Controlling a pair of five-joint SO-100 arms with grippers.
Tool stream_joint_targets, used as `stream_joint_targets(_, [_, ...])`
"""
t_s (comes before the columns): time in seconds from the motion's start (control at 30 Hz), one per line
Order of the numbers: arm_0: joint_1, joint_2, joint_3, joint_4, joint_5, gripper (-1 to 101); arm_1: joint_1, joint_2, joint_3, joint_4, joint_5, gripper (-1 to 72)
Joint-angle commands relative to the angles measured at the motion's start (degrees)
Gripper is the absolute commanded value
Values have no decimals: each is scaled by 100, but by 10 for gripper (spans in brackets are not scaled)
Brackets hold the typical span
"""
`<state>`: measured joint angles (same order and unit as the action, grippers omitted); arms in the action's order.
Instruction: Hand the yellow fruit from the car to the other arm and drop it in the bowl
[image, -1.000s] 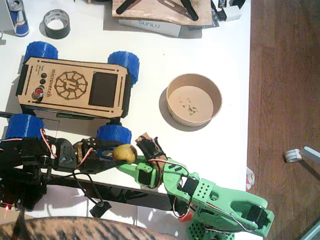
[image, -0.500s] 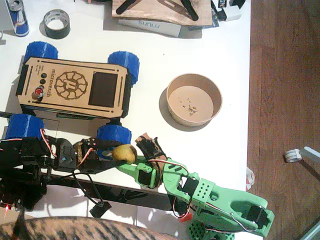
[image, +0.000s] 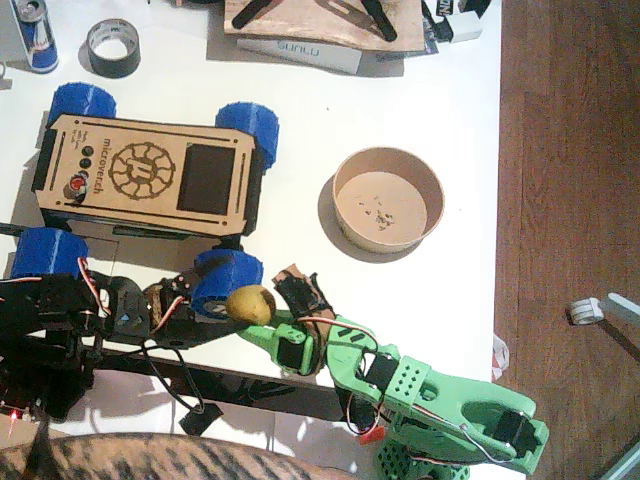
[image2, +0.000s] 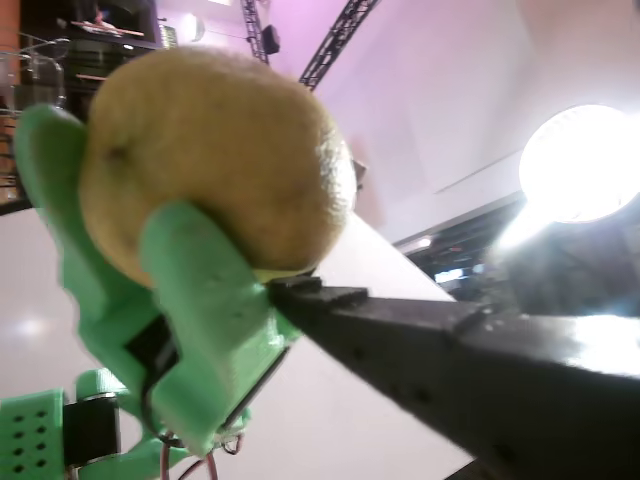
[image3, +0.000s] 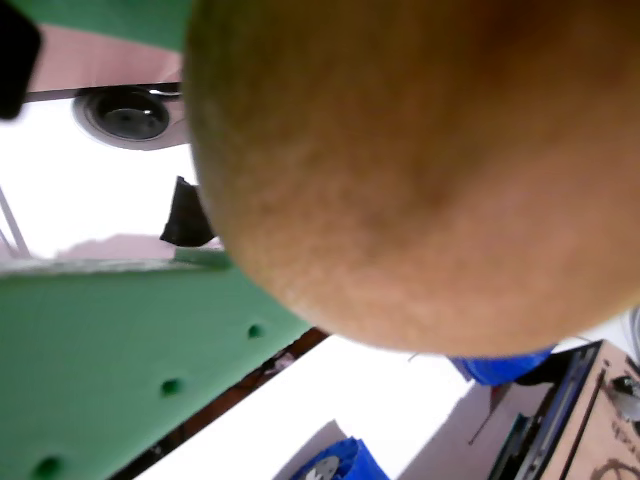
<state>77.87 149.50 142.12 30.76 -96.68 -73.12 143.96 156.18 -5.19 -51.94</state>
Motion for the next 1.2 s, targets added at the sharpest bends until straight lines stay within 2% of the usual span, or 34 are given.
stream_joint_targets(0.0, [18, -44, -35, 35, -44, 583, 53, 264, -387, -211, -79, 0])
stream_joint_targets(0.7, [18, -44, -35, 62, -44, 587, 114, 264, -369, -229, -79, -1])
stream_joint_targets(1.17, [18, -44, -35, 70, -44, 587, 703, 378, -316, -343, -114, -1])
